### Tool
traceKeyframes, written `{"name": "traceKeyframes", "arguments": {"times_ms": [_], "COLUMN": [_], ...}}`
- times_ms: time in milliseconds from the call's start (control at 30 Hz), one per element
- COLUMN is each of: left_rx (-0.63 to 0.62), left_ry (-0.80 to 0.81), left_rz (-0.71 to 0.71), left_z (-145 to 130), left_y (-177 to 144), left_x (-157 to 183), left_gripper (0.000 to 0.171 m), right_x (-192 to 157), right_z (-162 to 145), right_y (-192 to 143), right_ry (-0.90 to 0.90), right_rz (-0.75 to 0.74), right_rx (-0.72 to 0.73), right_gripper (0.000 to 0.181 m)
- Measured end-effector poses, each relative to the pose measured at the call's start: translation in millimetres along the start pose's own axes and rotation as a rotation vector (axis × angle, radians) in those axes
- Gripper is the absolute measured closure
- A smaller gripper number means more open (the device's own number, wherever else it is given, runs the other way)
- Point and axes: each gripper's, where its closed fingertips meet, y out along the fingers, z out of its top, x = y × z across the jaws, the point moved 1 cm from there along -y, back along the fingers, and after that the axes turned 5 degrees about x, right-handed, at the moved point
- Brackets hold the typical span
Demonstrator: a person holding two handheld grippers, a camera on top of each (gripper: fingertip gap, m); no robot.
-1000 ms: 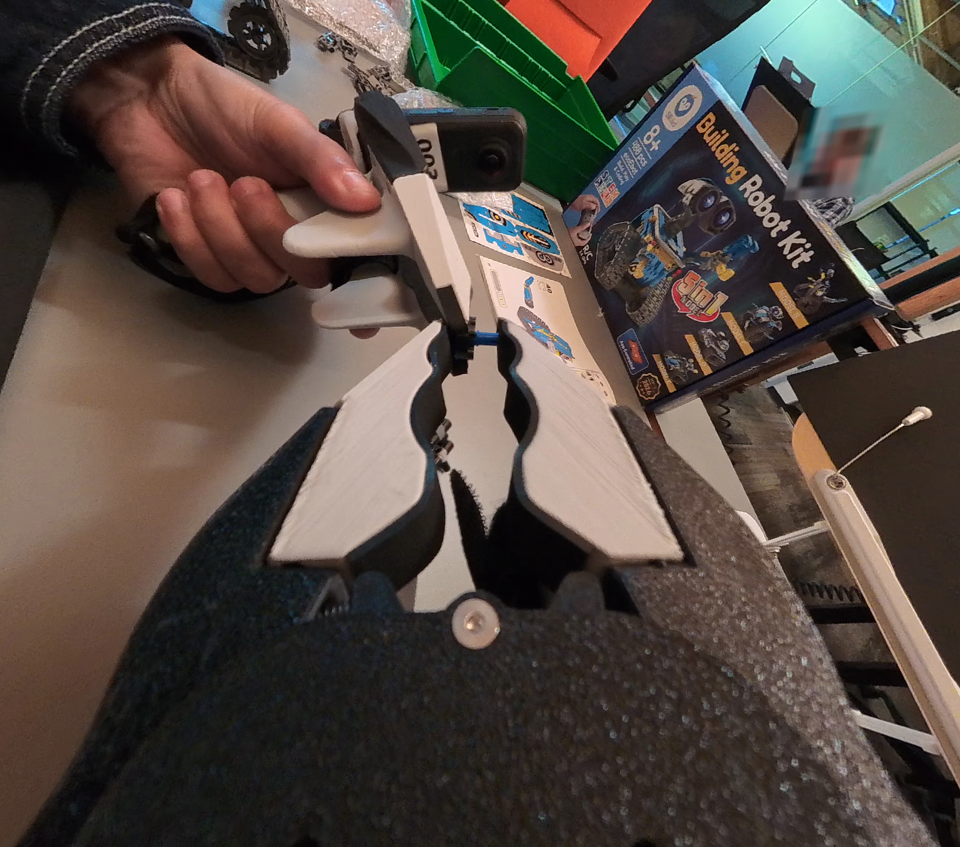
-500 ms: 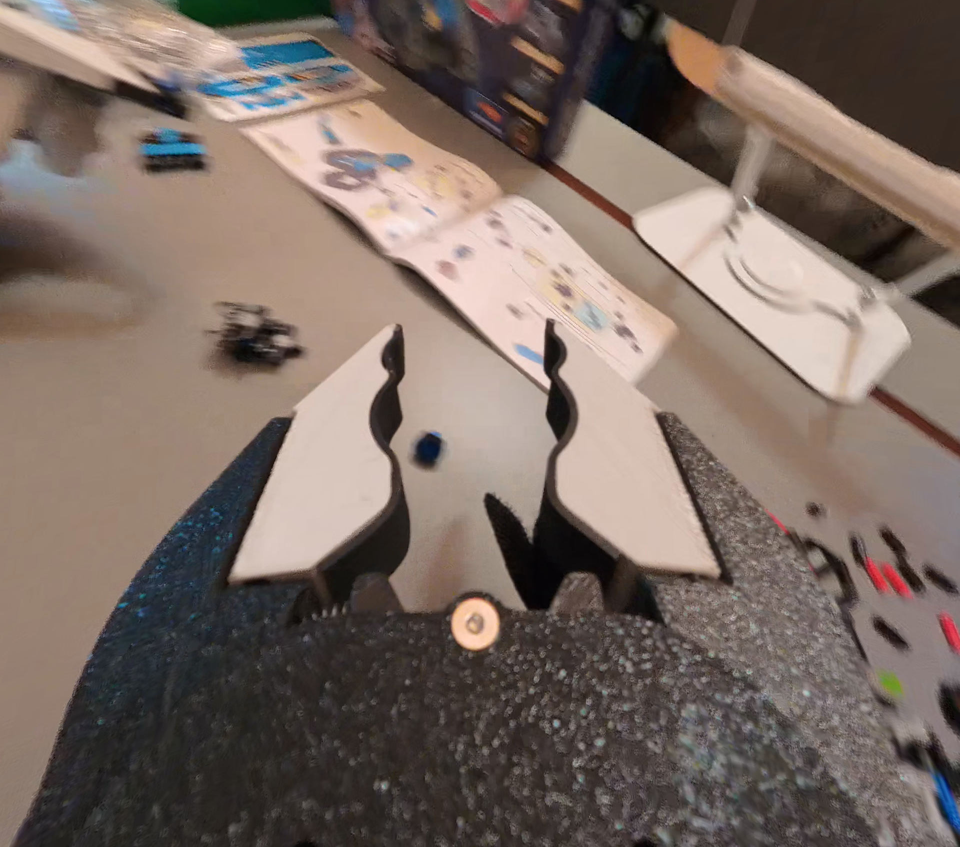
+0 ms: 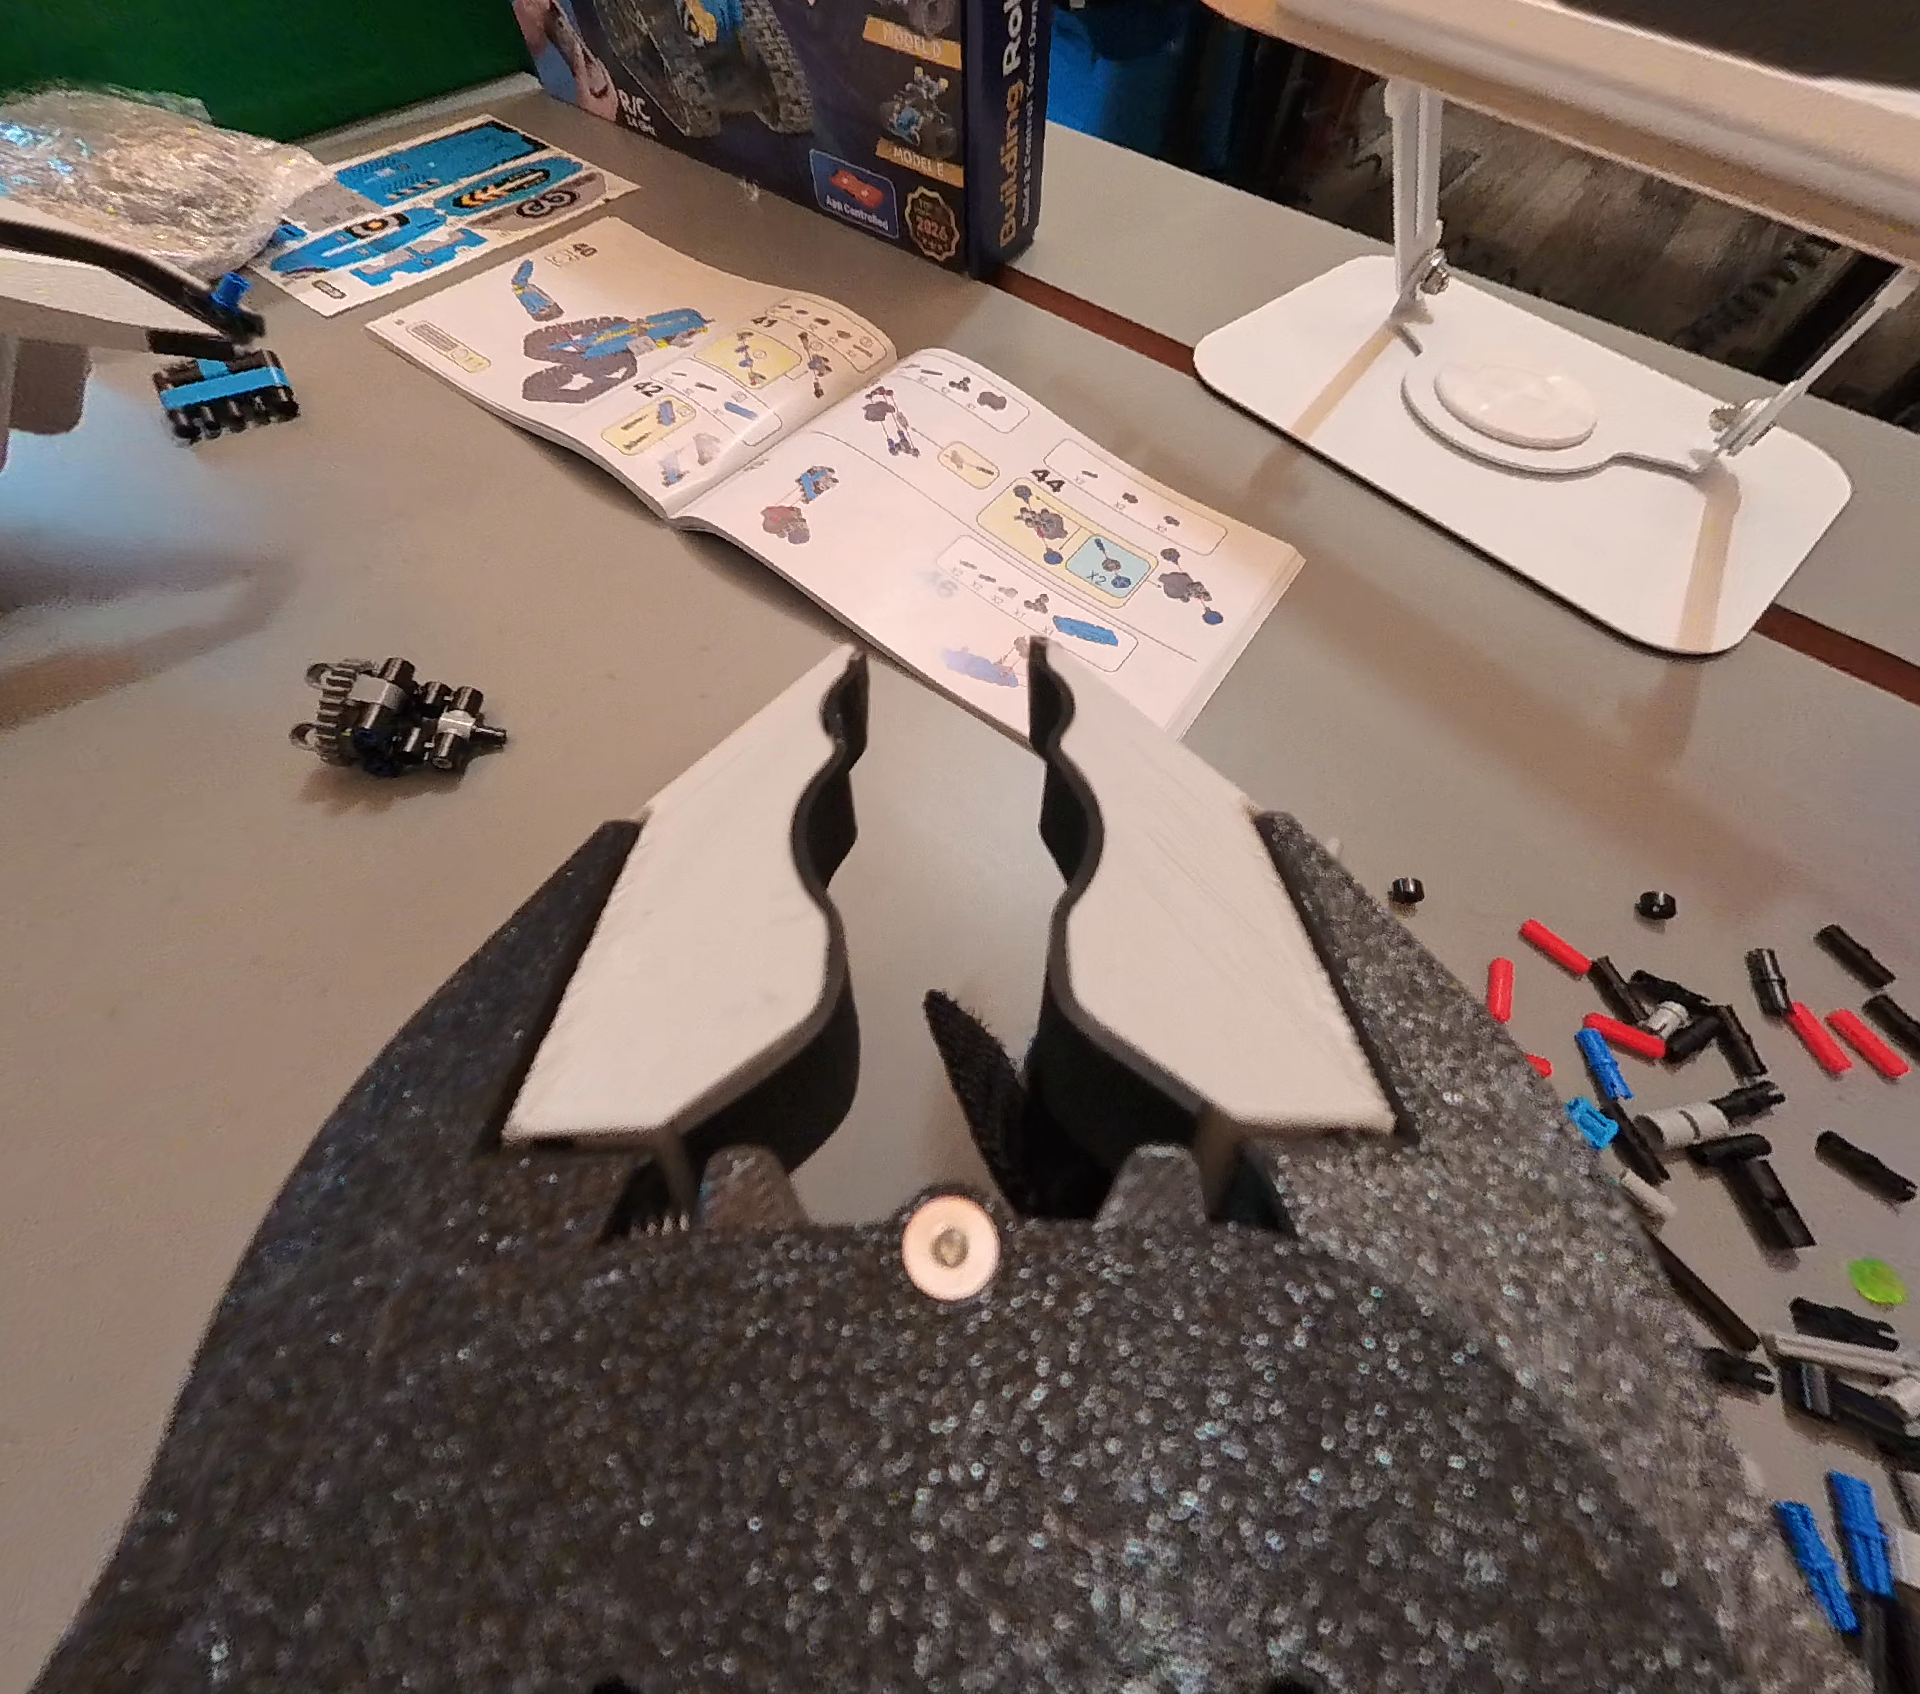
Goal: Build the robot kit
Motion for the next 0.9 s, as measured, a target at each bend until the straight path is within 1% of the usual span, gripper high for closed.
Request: {"name": "traceKeyframes", "arguments": {"times_ms": [133, 267, 400, 467, 633, 733, 900], "left_rx": [-0.002, -0.025, -0.054, -0.059, -0.057, -0.027, -0.018], "left_ry": [0.002, -0.055, -0.102, -0.099, -0.02, 0.014, -0.013], "left_rz": [-0.046, -0.068, -0.076, -0.068, -0.007, 0.012, 0.03], "left_z": [-0.1, -4.9, -8.7, -7.3, -3.0, 2.4, -1.1], "left_y": [-0.3, 0.3, 4.5, 6.8, 6.3, 2.7, -1.3], "left_x": [11.5, 13.8, 12.6, 10.3, 1.6, -1.6, -7.7], "left_gripper": [0.156, 0.156, 0.156, 0.156, 0.156, 0.156, 0.156], "right_x": [-2.8, -8.7, -14.9, -18.9, -19.9, -17.5, -21.0], "right_z": [-0.8, -2.1, -0.4, 4.1, -3.8, -5.1, -13.3], "right_y": [-0.1, 2.3, 12.7, 17.9, 25.9, 28.4, 33.3], "right_ry": [-0.007, -0.041, -0.102, -0.128, -0.14, -0.117, -0.071], "right_rz": [-0.001, 0.001, 0.009, 0.022, 0.021, 0.01, 0.023], "right_rx": [-0.01, -0.03, -0.065, -0.054, -0.083, -0.077, -0.084], "right_gripper": [0.15, 0.151, 0.15, 0.15, 0.152, 0.153, 0.155]}}
